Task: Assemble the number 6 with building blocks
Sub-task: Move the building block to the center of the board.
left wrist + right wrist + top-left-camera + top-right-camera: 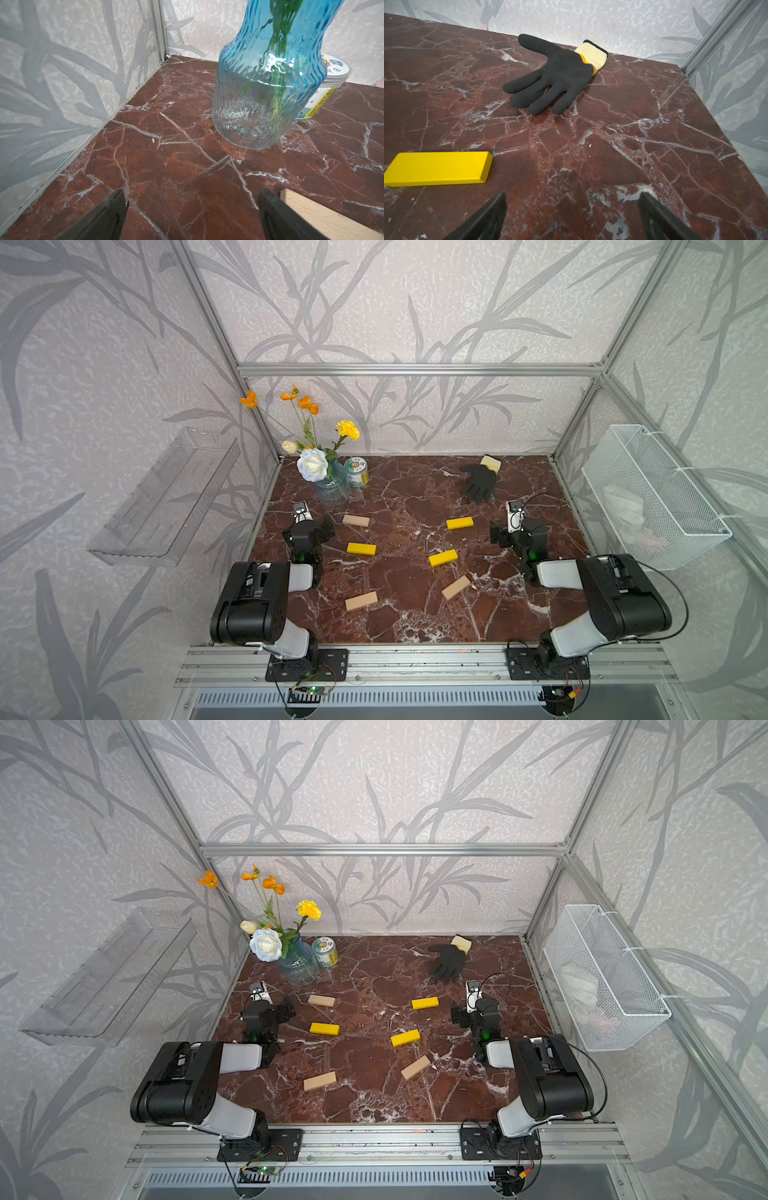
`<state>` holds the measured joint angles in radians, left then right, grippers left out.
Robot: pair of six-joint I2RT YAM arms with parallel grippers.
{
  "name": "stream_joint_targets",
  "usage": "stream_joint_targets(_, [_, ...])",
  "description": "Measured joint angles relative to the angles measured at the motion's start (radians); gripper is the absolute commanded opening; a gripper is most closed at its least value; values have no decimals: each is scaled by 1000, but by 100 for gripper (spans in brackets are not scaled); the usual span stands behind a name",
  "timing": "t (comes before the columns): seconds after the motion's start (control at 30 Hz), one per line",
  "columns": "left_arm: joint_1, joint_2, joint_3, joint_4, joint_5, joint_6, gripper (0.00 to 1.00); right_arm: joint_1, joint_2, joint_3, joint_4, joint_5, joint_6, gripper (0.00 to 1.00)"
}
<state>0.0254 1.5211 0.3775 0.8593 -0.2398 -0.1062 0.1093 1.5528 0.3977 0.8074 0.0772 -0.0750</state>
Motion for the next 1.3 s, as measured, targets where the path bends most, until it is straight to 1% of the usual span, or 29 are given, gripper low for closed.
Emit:
stream_joint_targets(0.77, [0, 0, 0, -10, 0, 0, 100, 0, 0, 0, -3, -8, 0, 99])
stream_joint_targets(0.83, [0, 0, 0, -17, 0, 2, 100, 0, -5, 3, -12, -28, -7, 99])
stream_joint_targets(0.87, [-4, -8, 3, -33, 2, 10, 100, 1, -22, 30, -90, -57, -19, 99])
stream_joint_targets(0.9, [-8, -27, 19, -90, 7, 18, 100, 3, -38, 90, -209, -89, -43, 99])
stream_joint_targets(0.97, [-20, -79, 105, -282, 23, 24, 100, 16, -46, 267, -424, -168, -118, 99])
stream_joint_targets(1.0, [-27, -107, 182, -387, 38, 24, 100, 30, -44, 375, -519, -226, -176, 99])
stream_joint_targets(1.03, [-31, -125, 243, -453, 53, 20, 100, 41, -43, 452, -580, -273, -232, 99])
stream_joint_targets(1.1, [-45, -167, 356, -544, 82, 13, 100, 67, -23, 626, -731, -378, -364, 100])
stream_joint_targets(1.13, [-55, -189, 384, -568, 89, 8, 100, 80, -2, 700, -803, -412, -427, 98])
stream_joint_targets(1.17, [-68, -212, 399, -587, 93, 4, 100, 94, 25, 765, -873, -436, -489, 94])
stream_joint_targets(1.2, [-84, -236, 402, -610, 98, -2, 100, 109, 61, 825, -944, -450, -558, 92])
stream_joint_targets(1.27, [-112, -256, 397, -664, 108, -10, 100, 135, 134, 900, -1054, -454, -654, 91])
stream_joint_targets(1.3, [-127, -258, 391, -695, 113, -15, 100, 145, 171, 920, -1099, -449, -694, 88])
